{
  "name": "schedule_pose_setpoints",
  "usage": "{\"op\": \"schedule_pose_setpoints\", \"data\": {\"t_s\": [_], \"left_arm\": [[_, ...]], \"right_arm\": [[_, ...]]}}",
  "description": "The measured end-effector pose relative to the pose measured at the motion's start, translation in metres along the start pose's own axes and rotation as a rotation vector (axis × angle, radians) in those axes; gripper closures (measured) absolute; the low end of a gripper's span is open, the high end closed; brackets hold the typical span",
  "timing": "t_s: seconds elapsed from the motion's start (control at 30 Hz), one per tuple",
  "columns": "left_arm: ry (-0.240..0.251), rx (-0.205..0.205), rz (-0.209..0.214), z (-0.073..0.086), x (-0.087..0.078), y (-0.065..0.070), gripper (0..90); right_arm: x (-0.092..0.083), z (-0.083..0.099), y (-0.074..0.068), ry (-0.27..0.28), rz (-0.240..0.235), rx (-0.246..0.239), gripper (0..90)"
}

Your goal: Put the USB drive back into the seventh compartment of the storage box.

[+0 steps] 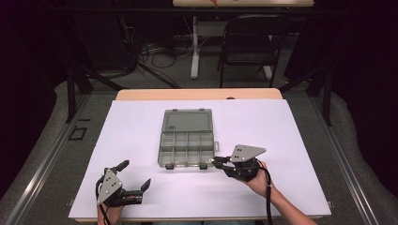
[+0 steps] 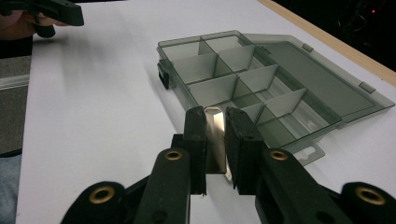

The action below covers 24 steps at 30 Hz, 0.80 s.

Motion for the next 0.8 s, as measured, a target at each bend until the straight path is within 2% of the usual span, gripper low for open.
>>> {"op": "schedule_pose_setpoints", "data": {"t_s": [0.33,0.8], "left_arm": [[0.004,-0.004,-0.002,0.000,0.000,0.000,1.2],[-0.003,-0.012,-0.004,0.000,0.000,-0.001,0.8]], "right_arm": [[0.004,-0.006,0.008,0.000,0.024,0.004,79.4],[0.015,-0.015,0.014,-0.005,0.033,-0.001,79.4]]}}
Point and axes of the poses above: each handheld gripper's, and its own axes: x roughly forward along the jaws, z roughly out of its underside, y roughly to its right, the point moved 5 cm from there along x, roughly forward along the jaws, and after that the axes turned 10 degrees about -x, right-handed, at the moved point
